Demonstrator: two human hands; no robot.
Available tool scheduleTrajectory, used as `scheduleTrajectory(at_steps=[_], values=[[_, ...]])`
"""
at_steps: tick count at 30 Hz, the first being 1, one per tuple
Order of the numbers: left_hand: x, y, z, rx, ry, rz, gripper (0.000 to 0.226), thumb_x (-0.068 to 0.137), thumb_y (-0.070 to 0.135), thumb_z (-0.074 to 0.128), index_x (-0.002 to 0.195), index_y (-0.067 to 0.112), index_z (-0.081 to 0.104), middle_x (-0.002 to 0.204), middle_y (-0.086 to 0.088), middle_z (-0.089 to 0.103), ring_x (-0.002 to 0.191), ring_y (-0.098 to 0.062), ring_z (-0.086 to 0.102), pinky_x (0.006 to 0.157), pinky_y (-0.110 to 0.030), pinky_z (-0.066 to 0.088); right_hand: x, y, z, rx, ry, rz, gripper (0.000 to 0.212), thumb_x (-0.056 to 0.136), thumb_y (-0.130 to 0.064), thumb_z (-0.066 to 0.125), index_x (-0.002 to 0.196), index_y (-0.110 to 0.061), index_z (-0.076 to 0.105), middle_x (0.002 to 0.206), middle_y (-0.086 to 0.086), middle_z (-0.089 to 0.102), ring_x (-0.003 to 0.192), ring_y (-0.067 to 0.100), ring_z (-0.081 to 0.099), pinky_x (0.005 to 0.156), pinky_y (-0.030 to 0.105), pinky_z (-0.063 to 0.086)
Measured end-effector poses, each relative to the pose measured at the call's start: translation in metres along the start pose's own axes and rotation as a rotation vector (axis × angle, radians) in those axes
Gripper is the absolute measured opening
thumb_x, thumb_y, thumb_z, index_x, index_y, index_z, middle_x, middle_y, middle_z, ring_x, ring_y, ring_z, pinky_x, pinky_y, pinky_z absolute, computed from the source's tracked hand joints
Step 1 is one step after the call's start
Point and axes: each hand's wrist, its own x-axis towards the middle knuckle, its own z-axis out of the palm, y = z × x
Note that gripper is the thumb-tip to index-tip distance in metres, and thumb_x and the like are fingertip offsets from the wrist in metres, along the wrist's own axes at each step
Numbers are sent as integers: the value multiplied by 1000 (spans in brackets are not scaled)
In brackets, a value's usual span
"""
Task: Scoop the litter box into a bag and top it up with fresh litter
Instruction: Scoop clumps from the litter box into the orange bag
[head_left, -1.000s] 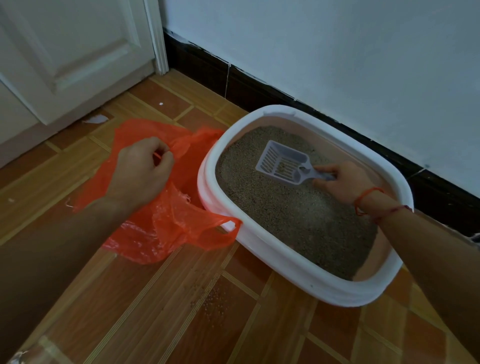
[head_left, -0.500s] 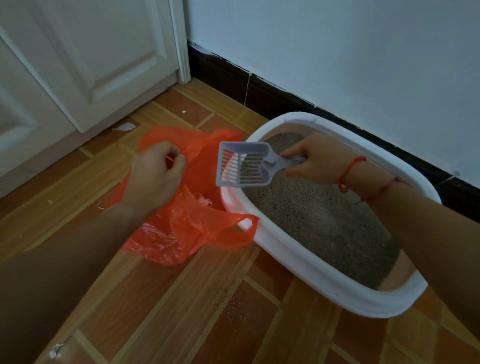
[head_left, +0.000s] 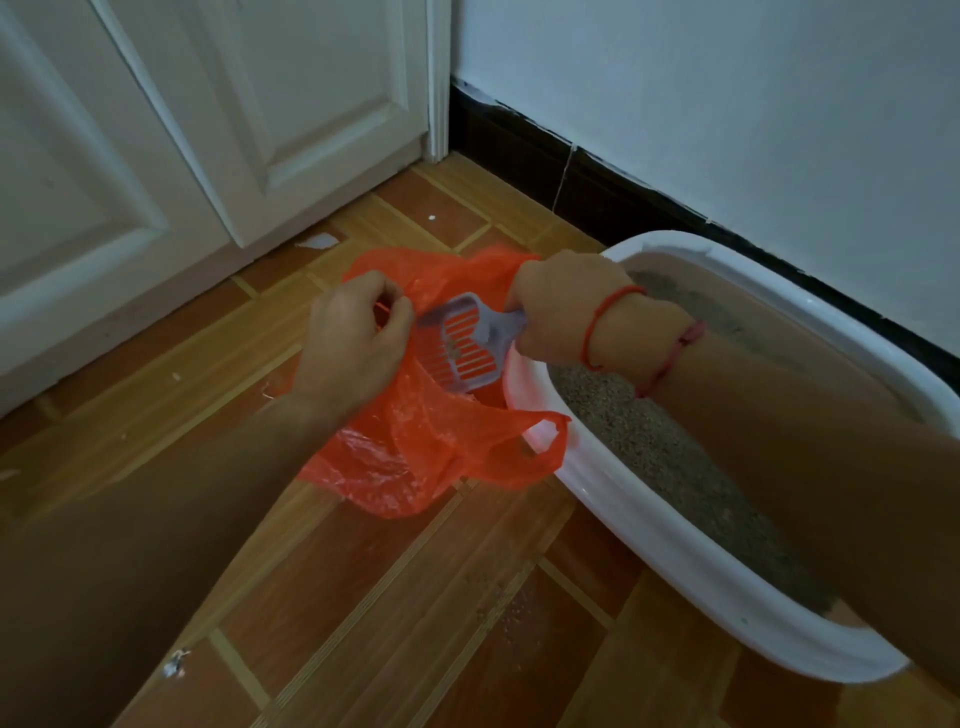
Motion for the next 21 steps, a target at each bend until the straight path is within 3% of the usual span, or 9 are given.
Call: scheduleTrajectory(at_steps=[3, 7, 13, 16, 21], values=[[-1, -2, -1, -6, 7, -7, 13, 94, 14, 57, 82, 15, 62, 77, 8, 60, 65, 0, 52, 61, -3, 35, 3, -15, 0, -70, 111, -24, 18, 89, -26, 53, 103, -22, 64, 82, 0, 58, 75, 22, 55, 68, 31, 36], [-2, -5, -1, -9, 1, -8, 13, 94, 13, 56, 82, 13, 63, 77, 6, 61, 67, 1, 54, 59, -4, 36, 7, -26, 5, -70, 176, -15, 22, 92, -22, 50, 110, -24, 63, 99, 2, 66, 94, 26, 62, 80, 35, 36], [-2, -8, -1, -3, -7, -18, 14, 94, 15, 56, 84, 11, 64, 77, 7, 62, 71, -4, 58, 59, -6, 38, 2, -19, 6, -59, 171, 8, 20, 93, -20, 48, 104, -22, 65, 84, 0, 59, 84, 24, 59, 74, 34, 30], [-2, -5, -1, -4, -18, -27, 14, 95, 16, 56, 84, 13, 63, 76, 10, 60, 71, -2, 57, 59, -4, 37, -2, -11, 7, -54, 154, 25, 20, 92, -20, 49, 104, -21, 65, 89, 1, 64, 74, 22, 53, 73, 35, 35], [-1, -1, 3, 6, -21, -9, 14, 95, 16, 55, 85, 12, 64, 78, 7, 63, 69, -1, 57, 60, -3, 37, -11, 9, 13, 37, 112, 79, 22, 88, -25, 56, 106, -23, 67, 90, 1, 66, 74, 21, 58, 68, 34, 46]])
